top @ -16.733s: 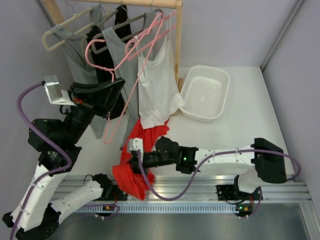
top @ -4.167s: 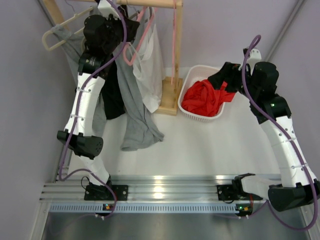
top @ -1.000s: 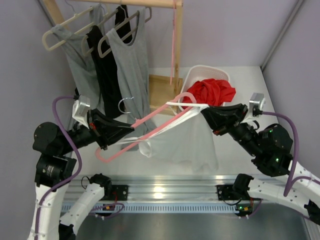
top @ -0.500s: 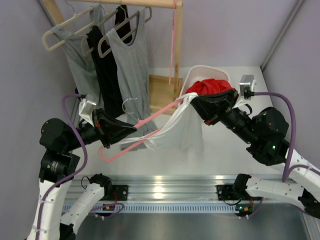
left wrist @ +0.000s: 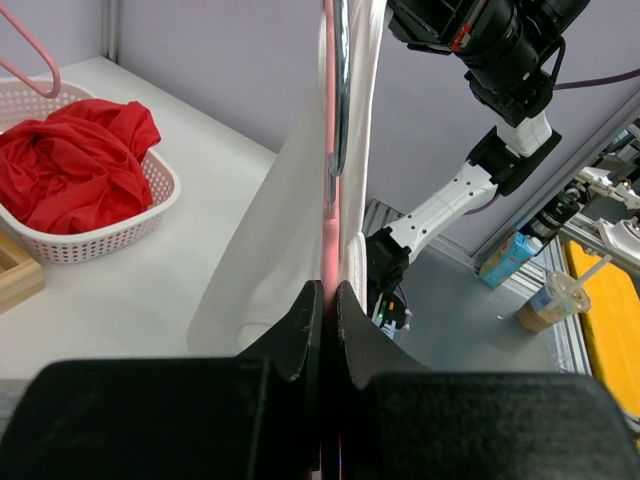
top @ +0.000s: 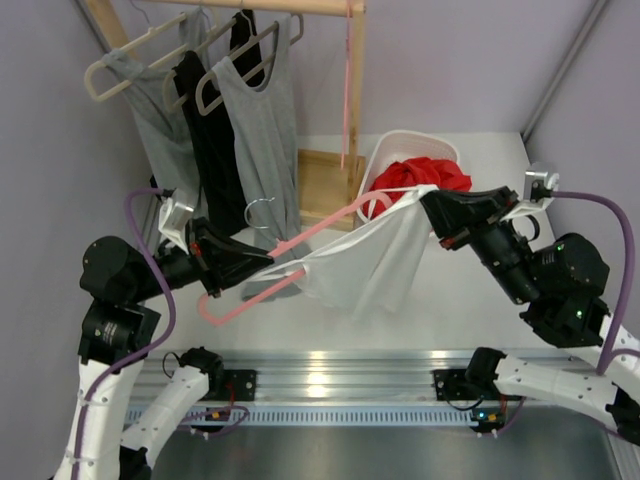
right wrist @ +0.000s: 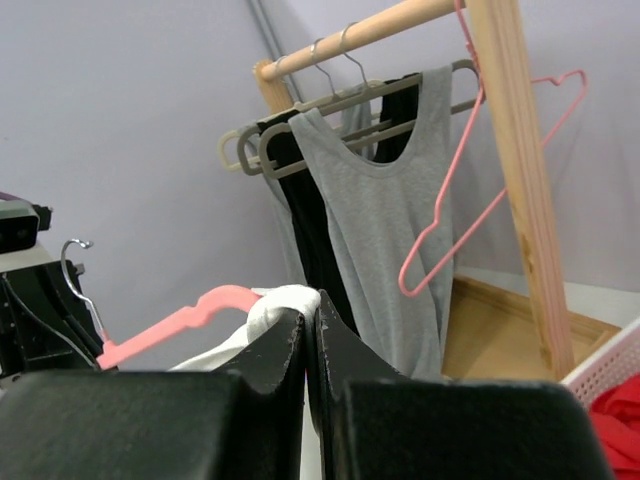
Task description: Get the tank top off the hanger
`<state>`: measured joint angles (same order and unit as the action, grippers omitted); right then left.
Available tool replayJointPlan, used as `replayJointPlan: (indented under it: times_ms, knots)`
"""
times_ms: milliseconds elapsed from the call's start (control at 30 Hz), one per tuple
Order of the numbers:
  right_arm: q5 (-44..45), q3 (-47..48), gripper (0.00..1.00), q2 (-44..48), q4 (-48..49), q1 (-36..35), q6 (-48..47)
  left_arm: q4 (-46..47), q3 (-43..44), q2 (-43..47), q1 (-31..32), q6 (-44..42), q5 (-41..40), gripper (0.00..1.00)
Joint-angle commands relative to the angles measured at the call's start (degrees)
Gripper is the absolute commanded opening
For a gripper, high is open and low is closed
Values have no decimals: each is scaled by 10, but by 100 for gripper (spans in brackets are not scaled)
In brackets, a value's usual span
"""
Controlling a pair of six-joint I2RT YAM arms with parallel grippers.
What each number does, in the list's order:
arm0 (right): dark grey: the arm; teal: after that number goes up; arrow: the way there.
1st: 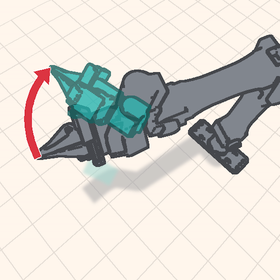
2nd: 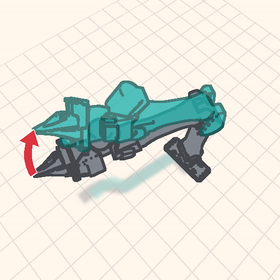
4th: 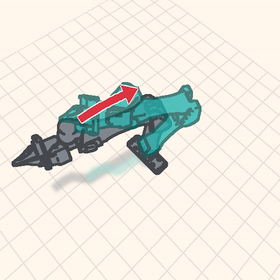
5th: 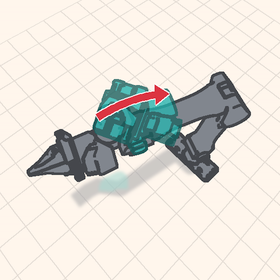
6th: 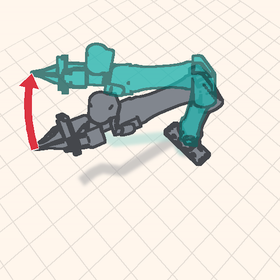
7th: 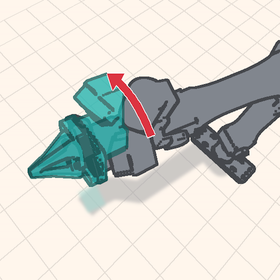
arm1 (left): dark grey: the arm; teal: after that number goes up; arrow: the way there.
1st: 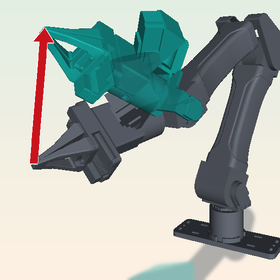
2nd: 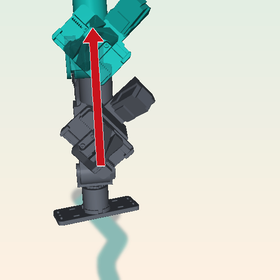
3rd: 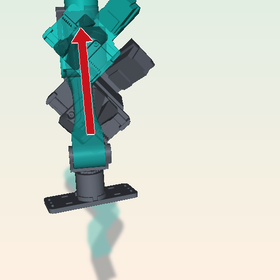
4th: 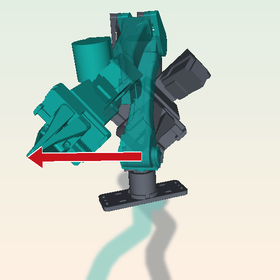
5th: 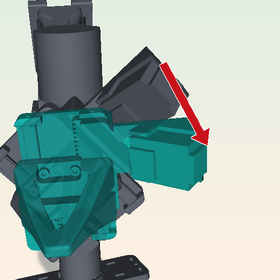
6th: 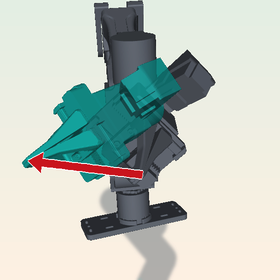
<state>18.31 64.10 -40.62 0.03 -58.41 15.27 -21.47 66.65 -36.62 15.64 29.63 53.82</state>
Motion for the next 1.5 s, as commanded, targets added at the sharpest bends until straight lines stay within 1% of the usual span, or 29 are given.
replayJointPlan:
  times_ms: [0,100,133,200,233,300,467,567,600,667,700,800,833,933,967,1033,1133,1167,1200,1267,1300,1333,1367,1400,1433,1467]
  knots:
    - [62,1,0,25,-4,-5,-1,4,23,1,2,-5,31,0]
    - [60,1,0,14,-42,-5,-6,5,45,1,2,6,49,0]
    - [46,2,0,5,-49,-5,-6,5,52,0,2,7,49,0]
    - [23,-2,0,-3,-56,-5,-8,4,68,1,3,7,27,0]
    - [-1,-9,0,-10,-55,-5,-7,5,72,1,3,8,16,0]
    - [-20,-17,0,-12,-53,-5,-5,5,85,-1,2,9,-12,0]
    - [-46,-72,0,5,-16,-5,-7,5,114,-13,3,6,-32,0]
    - [-86,-92,0,10,1,-5,-13,5,128,-19,2,7,-62,0]
    - [-124,-100,0,6,26,-5,-14,5,130,-23,3,9,-73,0]
    - [-166,-109,0,-4,47,-5,-9,5,136,-30,2,15,-103,0]
    - [-219,-117,0,-19,58,-6,-9,5,137,-37,3,17,-114,0]
    - [-275,-135,0,-60,115,-31,-5,6,141,-54,3,22,-137,0]
    - [-281,-143,0,-71,135,-41,-5,6,141,-56,3,22,-142,0]
    - [-292,-172,0,-117,258,-95,-9,15,140,-62,3,22,-164,0]
    - [-293,-177,0,-129,280,-123,-17,27,137,-62,2,23,-174,0]
    - [-286,-180,2,-174,312,-146,-27,37,138,-64,3,28,-180,0]
    - [-277,-174,16,-237,374,-172,-23,49,157,-77,3,46,-173,0]
    - [-276,-174,31,-252,392,-180,-17,52,164,-82,3,49,-172,0]
    - [-268,-174,42,-280,431,-183,-13,55,178,-84,3,54,-171,0]
    - [-232,-176,73,-317,479,-194,-7,56,201,-89,3,60,-173,0]
    - [-224,-180,79,-328,498,-196,-12,56,206,-90,3,64,-177,0]
    - [-208,-185,92,-340,519,-199,-22,56,211,-91,2,68,-180,0]
    - [-173,-198,96,-350,541,-201,-26,56,215,-92,2,70,-184,0]
    - [-156,-205,97,-374,592,-202,-31,56,223,-92,3,74,-187,0]
    - [-142,-209,100,-386,614,-201,-42,56,226,-93,3,76,-187,0]
    - [-122,-216,99,-411,637,-201,-45,56,229,-93,3,81,-188,0]
